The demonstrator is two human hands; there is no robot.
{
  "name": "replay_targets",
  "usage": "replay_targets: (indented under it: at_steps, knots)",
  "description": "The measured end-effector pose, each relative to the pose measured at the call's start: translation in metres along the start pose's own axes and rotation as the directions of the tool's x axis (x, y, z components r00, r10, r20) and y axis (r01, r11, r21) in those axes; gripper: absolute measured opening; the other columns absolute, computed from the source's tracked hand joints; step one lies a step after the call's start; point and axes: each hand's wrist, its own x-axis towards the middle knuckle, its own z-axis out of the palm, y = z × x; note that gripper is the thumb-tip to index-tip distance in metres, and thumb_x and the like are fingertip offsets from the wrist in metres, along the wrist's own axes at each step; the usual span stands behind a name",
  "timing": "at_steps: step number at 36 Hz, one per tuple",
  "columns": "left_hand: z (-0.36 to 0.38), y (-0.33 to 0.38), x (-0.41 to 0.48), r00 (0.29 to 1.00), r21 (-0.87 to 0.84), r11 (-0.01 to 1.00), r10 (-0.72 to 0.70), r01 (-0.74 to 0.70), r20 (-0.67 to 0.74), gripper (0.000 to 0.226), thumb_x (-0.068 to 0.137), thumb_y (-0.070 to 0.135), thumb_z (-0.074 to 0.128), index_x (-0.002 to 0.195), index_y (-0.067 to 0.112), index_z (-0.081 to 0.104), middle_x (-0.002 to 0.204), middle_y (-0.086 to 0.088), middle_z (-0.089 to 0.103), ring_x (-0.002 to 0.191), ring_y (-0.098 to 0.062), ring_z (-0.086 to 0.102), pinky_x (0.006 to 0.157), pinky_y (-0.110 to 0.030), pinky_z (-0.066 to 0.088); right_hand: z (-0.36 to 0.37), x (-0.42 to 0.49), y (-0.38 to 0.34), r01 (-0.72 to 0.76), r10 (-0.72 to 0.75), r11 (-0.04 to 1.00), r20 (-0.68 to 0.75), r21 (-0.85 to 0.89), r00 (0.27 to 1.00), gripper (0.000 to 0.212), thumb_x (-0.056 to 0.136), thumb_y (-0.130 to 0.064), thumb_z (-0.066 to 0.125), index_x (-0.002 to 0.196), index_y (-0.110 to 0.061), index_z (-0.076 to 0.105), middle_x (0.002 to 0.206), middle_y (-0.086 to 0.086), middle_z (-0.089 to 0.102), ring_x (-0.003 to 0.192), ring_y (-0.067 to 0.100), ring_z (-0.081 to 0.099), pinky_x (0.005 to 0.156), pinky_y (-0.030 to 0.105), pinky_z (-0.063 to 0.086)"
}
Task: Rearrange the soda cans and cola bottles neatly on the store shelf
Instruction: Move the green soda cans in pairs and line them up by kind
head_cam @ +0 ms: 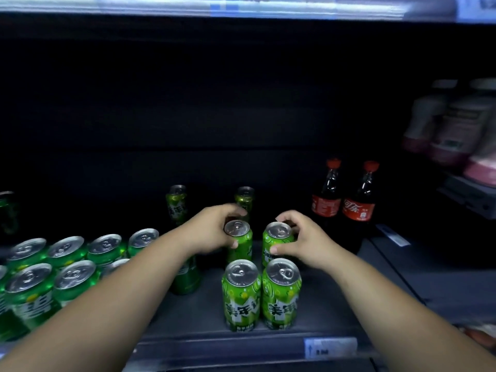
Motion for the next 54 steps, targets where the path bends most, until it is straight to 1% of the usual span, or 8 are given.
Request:
replay_targets:
  at_steps: [5,11,19,29,38,43,47,54]
  knots:
    - [0.0,0.009,0.0,0.997,0.086,0.994,-0.065,0.067,-0.029,0.073,0.07,0.039,0.086,0.134,0.027,0.053,0.121,0.009,0.055,0.115,-0.01,0.055,0.091,-0.024,0.044,-0.003,0.003,0.002,-0.02,0.012,0.99,0.06,0.137,0.998,0.053,0.077,-0.011,0.079,0.115,-0.04,0.058,0.121,-0.004,0.064,0.116,0.021,0.063,0.101,0.041,0.052]
    - [0.005,0.013,0.006,0.992,-0.066,0.994,-0.083,0.09,0.095,0.075,0.075,0.007,0.081,0.14,0.021,0.047,0.14,-0.002,0.054,0.123,-0.015,0.055,0.105,-0.029,0.044,0.004,0.004,0.003,-0.052,0.053,0.993,-0.009,0.107,0.999,0.047,0.073,-0.031,0.087,0.109,-0.035,0.056,0.107,-0.003,0.063,0.095,0.014,0.062,0.088,0.037,0.054]
    - [0.009,0.009,0.004,0.988,-0.158,0.978,-0.117,0.133,0.103,0.075,0.081,0.002,0.076,0.144,0.023,0.041,0.134,-0.004,0.058,0.115,-0.017,0.06,0.103,-0.036,0.048,-0.001,0.002,0.001,-0.135,0.123,0.937,0.055,0.323,0.991,0.037,0.087,-0.009,0.073,0.117,-0.023,0.056,0.115,0.004,0.063,0.091,0.008,0.062,0.072,0.018,0.048]
    - [0.005,0.009,0.007,0.992,-0.123,0.986,-0.099,0.108,0.074,0.064,0.081,0.011,0.078,0.137,0.023,0.049,0.118,0.001,0.061,0.107,-0.017,0.062,0.1,-0.035,0.049,0.001,0.007,-0.002,-0.114,0.092,0.923,0.077,0.368,0.993,0.035,0.089,-0.002,0.069,0.118,-0.022,0.06,0.114,0.002,0.066,0.105,0.019,0.065,0.095,0.036,0.052]
    - [-0.002,0.004,0.009,0.99,-0.057,0.994,-0.085,0.092,0.113,0.075,0.067,0.022,0.079,0.136,0.03,0.05,0.125,0.002,0.061,0.108,-0.016,0.063,0.099,-0.039,0.051,0.005,0.009,-0.002,-0.115,0.107,0.931,0.042,0.346,0.993,0.033,0.084,-0.009,0.078,0.108,-0.023,0.06,0.117,0.011,0.064,0.092,0.021,0.069,0.083,0.037,0.058]
    - [-0.002,0.004,0.011,0.981,-0.115,0.99,-0.06,0.082,0.185,0.075,0.077,-0.004,0.072,0.139,0.026,0.044,0.131,0.002,0.058,0.119,-0.016,0.057,0.106,-0.038,0.046,0.003,0.006,-0.006,-0.11,0.103,0.936,0.04,0.333,0.994,0.034,0.086,-0.009,0.076,0.109,-0.025,0.057,0.116,0.005,0.061,0.088,0.013,0.066,0.069,0.025,0.051]
    - [-0.002,0.007,0.01,0.988,-0.045,0.996,-0.075,0.082,0.135,0.086,0.069,0.027,0.087,0.142,0.028,0.042,0.131,0.001,0.055,0.114,-0.016,0.058,0.102,-0.034,0.048,0.002,0.005,-0.008,-0.116,0.105,0.934,0.052,0.337,0.993,0.035,0.086,-0.01,0.075,0.11,-0.026,0.056,0.118,0.007,0.062,0.088,0.013,0.067,0.068,0.023,0.05]
    - [0.0,0.005,0.01,0.982,-0.188,0.98,-0.029,0.064,0.187,0.084,0.078,0.003,0.077,0.148,0.025,0.037,0.143,0.0,0.046,0.128,-0.014,0.05,0.099,-0.024,0.044,0.002,0.003,-0.01,-0.137,0.124,0.921,0.061,0.364,0.99,0.036,0.087,-0.008,0.074,0.115,-0.022,0.056,0.12,0.008,0.063,0.089,0.013,0.067,0.065,0.021,0.051]
